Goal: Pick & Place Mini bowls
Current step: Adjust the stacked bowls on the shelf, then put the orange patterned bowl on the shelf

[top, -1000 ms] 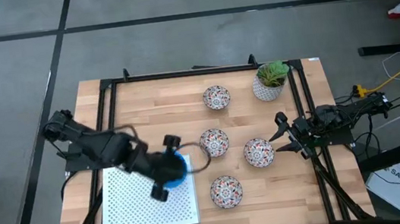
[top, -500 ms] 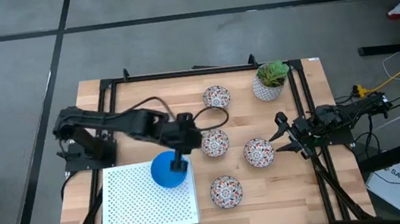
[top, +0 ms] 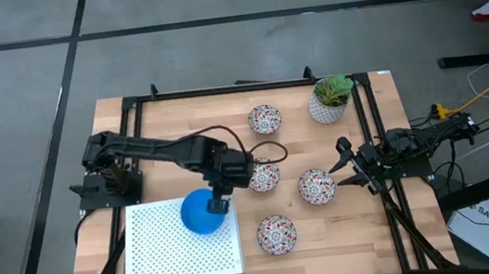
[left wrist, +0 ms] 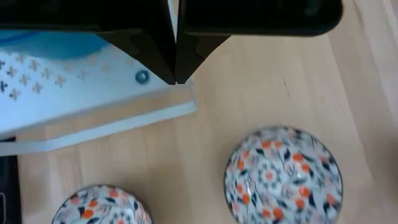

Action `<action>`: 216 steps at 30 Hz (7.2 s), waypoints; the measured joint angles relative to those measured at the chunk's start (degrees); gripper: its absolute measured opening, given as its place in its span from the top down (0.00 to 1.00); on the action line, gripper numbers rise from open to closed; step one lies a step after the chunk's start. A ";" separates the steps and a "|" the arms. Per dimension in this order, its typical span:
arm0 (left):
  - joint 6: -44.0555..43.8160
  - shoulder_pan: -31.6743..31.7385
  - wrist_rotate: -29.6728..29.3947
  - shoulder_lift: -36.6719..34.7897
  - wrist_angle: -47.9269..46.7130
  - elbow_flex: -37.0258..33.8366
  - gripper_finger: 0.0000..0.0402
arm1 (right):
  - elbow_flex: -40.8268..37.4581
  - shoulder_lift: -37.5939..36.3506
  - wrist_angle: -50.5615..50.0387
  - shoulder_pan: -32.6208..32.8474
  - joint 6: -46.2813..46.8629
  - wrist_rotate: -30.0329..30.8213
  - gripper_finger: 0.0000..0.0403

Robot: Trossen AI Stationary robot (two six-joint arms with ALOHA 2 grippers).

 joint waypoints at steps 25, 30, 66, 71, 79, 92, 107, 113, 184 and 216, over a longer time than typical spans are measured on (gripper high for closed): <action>-21.43 -14.42 -9.87 -5.39 -10.68 0.00 0.99 | 0.00 0.02 -0.01 0.00 0.00 0.00 0.50; -16.73 -14.46 -11.52 -8.82 1.34 0.00 1.00 | 0.00 0.01 -0.02 0.00 0.00 0.00 0.50; -36.39 -22.18 3.77 -2.99 -3.98 -0.33 0.99 | 0.00 0.02 0.00 0.01 0.00 -0.01 0.50; -40.41 -24.33 3.76 -2.99 -5.54 -0.33 1.00 | 0.00 0.00 -0.02 0.01 0.00 0.00 0.50; -47.63 -27.36 3.65 -2.99 -8.04 -0.33 1.00 | 0.00 0.02 -0.02 0.02 0.00 -0.02 0.50; -49.33 -30.54 3.46 -4.34 -6.39 0.25 0.99 | 0.00 0.01 -0.01 0.00 0.00 -0.02 0.50; -15.67 -16.56 -12.97 -12.30 0.21 0.36 0.99 | 0.00 0.00 0.00 0.00 0.00 0.00 0.50; -1.67 -8.23 -16.71 -12.61 3.34 0.36 1.00 | 0.00 0.00 -0.01 0.00 0.00 0.00 0.50; 13.15 24.30 -12.65 -7.02 24.53 0.33 0.87 | 0.00 0.09 -0.02 0.00 0.00 -0.02 0.50; 16.55 26.54 -6.91 3.31 26.45 0.35 0.70 | 0.00 0.11 -0.01 0.01 0.00 0.00 0.50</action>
